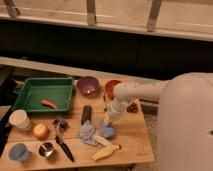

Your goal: Place sponge in paper cup

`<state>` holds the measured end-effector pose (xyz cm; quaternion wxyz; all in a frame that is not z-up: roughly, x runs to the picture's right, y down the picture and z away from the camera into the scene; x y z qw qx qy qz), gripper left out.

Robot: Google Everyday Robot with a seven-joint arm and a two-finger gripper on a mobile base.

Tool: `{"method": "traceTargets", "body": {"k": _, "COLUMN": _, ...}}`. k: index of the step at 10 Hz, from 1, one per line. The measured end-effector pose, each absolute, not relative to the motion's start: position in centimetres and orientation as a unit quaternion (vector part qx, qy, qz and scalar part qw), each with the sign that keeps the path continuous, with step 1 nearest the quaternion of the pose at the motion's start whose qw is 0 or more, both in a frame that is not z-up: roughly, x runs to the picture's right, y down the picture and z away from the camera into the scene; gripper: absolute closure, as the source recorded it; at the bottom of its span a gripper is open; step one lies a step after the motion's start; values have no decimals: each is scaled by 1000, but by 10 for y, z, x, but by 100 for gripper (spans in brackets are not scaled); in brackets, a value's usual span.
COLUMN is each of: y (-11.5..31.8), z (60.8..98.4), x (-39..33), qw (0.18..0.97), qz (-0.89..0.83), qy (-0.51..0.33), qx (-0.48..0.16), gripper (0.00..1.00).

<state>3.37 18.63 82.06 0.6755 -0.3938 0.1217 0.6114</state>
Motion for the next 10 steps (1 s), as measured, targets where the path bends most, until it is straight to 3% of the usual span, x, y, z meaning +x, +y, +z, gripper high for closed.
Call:
{"method": "traceTargets", "body": {"k": 3, "y": 156, "z": 802, "x": 25, "qw": 693, "qz": 606, "qy": 94, "qx": -380, "gripper": 100}}
{"method": "traceTargets", "body": {"k": 9, "y": 37, "z": 735, "x": -21, "qw": 737, "qz": 593, "qy": -10, "qx": -325, "gripper": 100}}
{"method": "traceTargets", "body": {"k": 10, "y": 36, "z": 735, "x": -25, "qw": 738, "qz": 591, "qy": -13, "qx": -326, "gripper": 100}}
